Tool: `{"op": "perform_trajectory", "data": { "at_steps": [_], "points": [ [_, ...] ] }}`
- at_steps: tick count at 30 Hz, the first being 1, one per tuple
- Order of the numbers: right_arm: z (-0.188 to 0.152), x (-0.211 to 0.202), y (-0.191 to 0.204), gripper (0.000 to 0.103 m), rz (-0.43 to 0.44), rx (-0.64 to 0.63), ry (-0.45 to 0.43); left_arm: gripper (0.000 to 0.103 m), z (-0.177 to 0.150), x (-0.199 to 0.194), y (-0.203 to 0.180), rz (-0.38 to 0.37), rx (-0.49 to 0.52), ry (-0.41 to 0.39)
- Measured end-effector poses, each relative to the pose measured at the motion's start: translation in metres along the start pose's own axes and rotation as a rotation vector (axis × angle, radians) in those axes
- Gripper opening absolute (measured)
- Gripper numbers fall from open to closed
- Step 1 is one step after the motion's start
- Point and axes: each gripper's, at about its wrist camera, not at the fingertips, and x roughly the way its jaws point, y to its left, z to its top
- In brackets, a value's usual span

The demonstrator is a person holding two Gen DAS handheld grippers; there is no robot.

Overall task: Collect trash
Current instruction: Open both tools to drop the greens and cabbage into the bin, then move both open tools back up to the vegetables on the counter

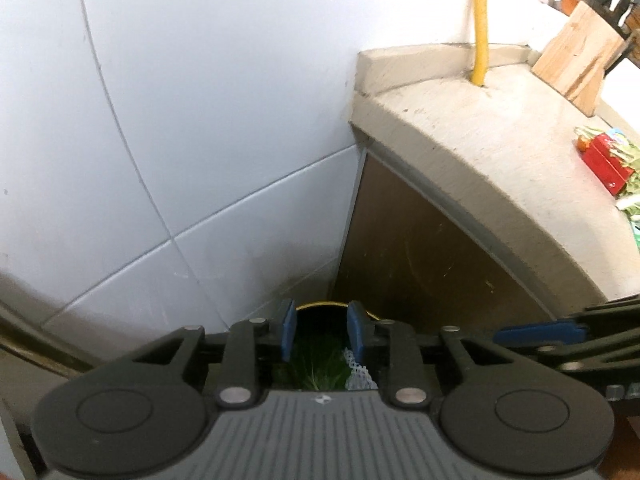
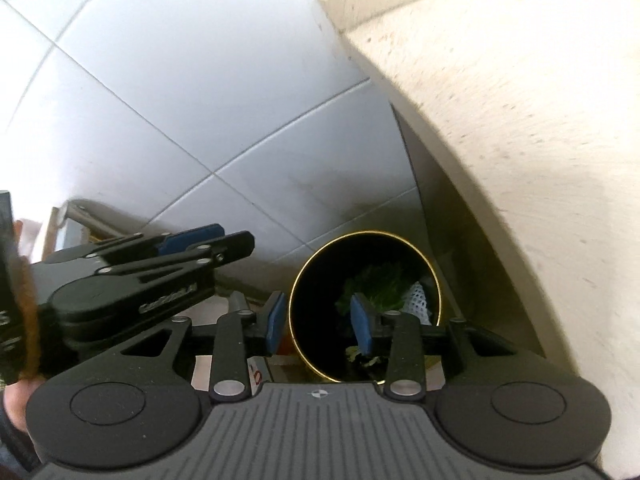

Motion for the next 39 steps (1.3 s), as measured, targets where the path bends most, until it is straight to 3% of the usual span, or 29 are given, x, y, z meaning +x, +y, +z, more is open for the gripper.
{"op": "perform_trajectory", "data": {
  "at_steps": [11, 14, 21, 30, 34, 39],
  "points": [
    [-0.028, -0.068, -0.003, 0.056, -0.027, 0.034, -0.141, 0.049, 0.001, -0.015, -0.017, 0.012, 0.075, -0.079],
    [-0.034, -0.086, -0.010, 0.056, -0.041, 0.054, -0.181, 0.060, -0.001, -0.016, -0.022, 0.000, 0.096, -0.086],
    [-0.052, -0.138, -0.043, 0.061, -0.106, 0.093, -0.313, 0.060, -0.006, -0.025, -0.032, -0.009, 0.140, -0.136],
    [-0.067, -0.190, -0.126, 0.066, -0.253, 0.217, -0.428, 0.060, -0.007, -0.030, -0.043, -0.013, 0.162, -0.150],
    [-0.064, -0.202, -0.157, 0.066, -0.277, 0.254, -0.445, 0.061, -0.007, -0.046, -0.078, -0.072, 0.215, -0.197],
    [-0.050, -0.208, -0.182, 0.066, -0.280, 0.256, -0.457, 0.062, 0.001, -0.058, -0.150, -0.168, 0.354, -0.237]
  ]
}}
